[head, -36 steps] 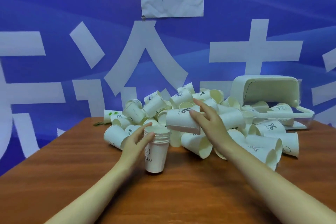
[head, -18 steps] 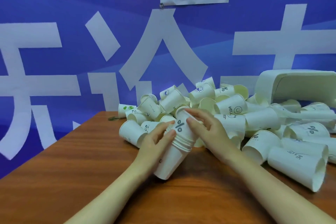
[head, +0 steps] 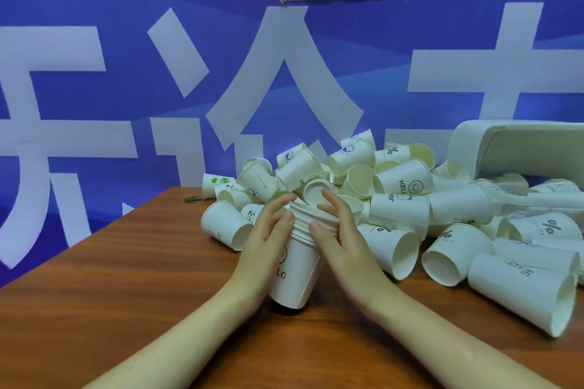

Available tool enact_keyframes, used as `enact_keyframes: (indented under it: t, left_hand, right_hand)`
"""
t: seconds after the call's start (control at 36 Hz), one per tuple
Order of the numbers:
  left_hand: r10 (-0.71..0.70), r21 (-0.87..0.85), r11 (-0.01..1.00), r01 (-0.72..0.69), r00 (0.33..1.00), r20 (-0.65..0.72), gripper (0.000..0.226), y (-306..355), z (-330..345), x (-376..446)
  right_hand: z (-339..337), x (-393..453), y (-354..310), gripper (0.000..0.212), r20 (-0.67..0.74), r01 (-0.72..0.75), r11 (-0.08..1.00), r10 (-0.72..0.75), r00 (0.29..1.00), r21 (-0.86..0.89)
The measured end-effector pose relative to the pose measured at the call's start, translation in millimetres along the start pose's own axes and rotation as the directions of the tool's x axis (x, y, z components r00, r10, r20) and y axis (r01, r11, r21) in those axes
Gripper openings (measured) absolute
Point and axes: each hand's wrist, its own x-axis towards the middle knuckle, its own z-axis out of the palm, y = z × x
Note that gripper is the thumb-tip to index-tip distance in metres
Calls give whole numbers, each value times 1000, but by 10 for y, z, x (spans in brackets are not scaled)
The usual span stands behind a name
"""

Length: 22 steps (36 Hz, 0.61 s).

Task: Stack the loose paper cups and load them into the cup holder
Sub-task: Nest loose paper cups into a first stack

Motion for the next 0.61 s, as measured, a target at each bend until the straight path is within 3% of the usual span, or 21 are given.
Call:
enact_keyframes:
  t: [0.11, 0.19, 0.31, 0.39, 0.5, 0.61]
  left_hand:
    - [-52, 3, 999, 52, 998, -20, 25, -29, -8, 31]
    - [-87, -24, 996, 87, 996, -23, 28, 13, -53, 77]
    - [19, 255, 967, 26, 985, -173, 17, 129, -281, 203]
    - [19, 419, 896, 149, 928, -371, 20, 98, -600, 401]
    - [-132, 481, 751, 452, 817, -562, 57, -35, -924, 562]
    - [-374, 416, 611, 673, 709, -598, 103, -174, -1007, 631]
  right_hand:
    - [-6, -12, 33, 62, -16, -10, 999, 11, 1000, 46]
    - [-16, -5, 29, 61, -47, -34, 997, 37, 998, 70]
    - [-91, 29, -12, 72, -81, -29, 997, 35, 996, 68]
    - [-160, 59, 13, 74, -104, -26, 999, 29, 994, 33]
    - [-191, 75, 49, 71, -95, -41, 999, 39, 995, -16]
    - [-196, 92, 74, 71, -88, -33, 999, 30, 996, -39]
